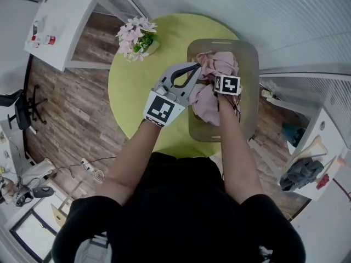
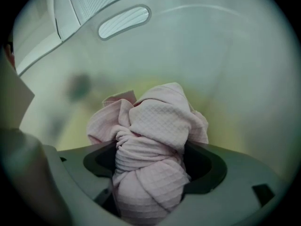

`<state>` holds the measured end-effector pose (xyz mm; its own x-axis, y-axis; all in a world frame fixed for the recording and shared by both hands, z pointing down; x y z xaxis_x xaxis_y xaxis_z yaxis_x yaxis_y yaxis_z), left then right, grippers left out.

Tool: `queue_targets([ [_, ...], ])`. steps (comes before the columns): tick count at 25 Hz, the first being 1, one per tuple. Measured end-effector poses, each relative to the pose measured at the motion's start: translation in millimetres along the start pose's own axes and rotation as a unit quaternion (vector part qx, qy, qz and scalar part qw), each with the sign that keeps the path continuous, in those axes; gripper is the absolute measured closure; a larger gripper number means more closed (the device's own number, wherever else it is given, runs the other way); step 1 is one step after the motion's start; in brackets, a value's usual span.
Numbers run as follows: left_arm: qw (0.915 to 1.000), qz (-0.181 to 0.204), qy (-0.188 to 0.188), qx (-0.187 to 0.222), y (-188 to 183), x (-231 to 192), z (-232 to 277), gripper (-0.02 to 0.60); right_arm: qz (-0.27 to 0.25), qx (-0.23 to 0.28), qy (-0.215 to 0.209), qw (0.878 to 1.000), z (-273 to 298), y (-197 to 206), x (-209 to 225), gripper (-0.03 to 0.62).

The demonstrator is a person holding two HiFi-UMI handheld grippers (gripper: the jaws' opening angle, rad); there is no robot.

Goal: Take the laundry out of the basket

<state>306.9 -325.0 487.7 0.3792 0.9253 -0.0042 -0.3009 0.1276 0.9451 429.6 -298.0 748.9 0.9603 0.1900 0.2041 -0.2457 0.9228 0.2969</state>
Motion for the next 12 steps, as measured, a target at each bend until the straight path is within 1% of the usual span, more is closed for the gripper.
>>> queue_targets([
  [3,0.9997,-0.016,-0.001,0.020,1.6,1.4,-10.6,0.571,-0.014,0.011,-0.005,1.000,-17.3,0.3,-9.3,0.168],
  [8,0.9999,-0.006,0.002,0.009,3.8,5.4,-26.9,0.571,-0.047,0.043,0.000,0.998,-46.9,-4.8,-18.6,0.180],
  [12,0.9998,-0.002,0.004,0.018,0.9,8.0,-39.6,0.571,-0.059,0.079,0.003,0.995,-72.4,-10.0,-25.8,0.184],
])
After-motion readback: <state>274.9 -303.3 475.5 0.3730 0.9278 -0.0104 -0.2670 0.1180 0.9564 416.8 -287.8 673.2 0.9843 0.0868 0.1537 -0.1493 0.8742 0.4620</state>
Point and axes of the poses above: the fingertips, and each gripper's own axes: z forward along the fingers, x to its right, y out of its underside, the point moved 2 cm from there along -z, backward along the fingers, and after that the axes turned 8 degrees about -x, right-handed, at the moved point
